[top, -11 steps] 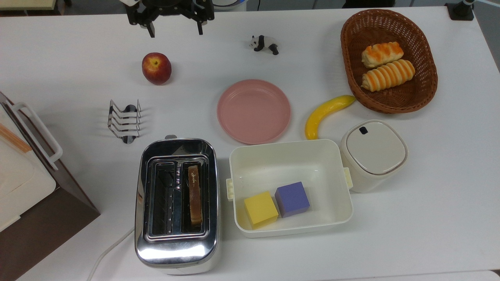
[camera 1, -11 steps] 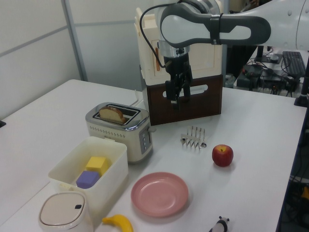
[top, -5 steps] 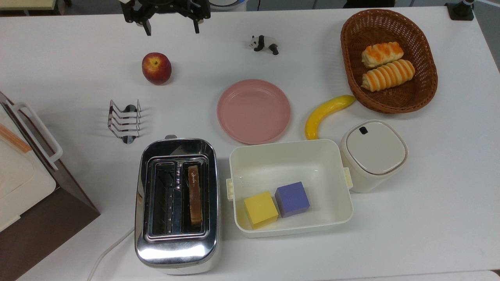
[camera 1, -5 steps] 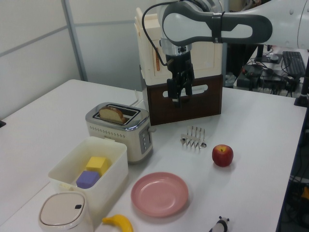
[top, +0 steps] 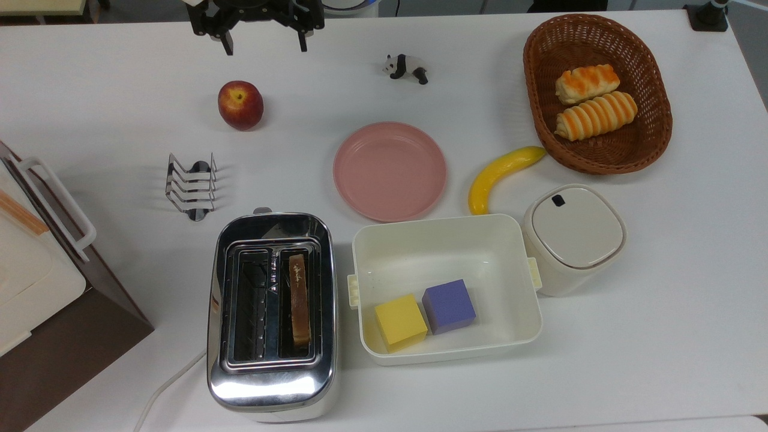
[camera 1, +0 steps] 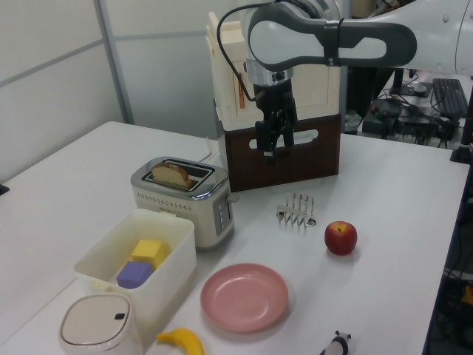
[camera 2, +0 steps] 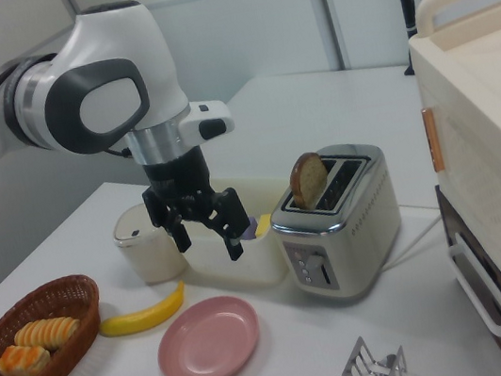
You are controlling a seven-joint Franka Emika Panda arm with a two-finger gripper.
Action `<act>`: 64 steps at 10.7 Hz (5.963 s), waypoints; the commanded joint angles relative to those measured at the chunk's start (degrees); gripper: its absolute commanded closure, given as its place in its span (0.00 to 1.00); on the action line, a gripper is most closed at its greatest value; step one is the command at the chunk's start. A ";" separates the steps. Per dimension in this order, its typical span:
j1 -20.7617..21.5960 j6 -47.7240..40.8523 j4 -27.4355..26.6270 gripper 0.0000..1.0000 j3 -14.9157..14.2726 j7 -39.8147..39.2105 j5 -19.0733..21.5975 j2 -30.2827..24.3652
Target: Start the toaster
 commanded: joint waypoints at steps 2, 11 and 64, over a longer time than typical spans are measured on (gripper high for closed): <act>0.71 1.07 -1.84 0.00 -0.50 -0.55 0.52 -1.39; 0.45 24.58 -2.20 0.00 -0.67 -0.20 6.31 2.99; 2.03 6.96 -5.54 0.00 0.12 14.83 -0.09 -2.27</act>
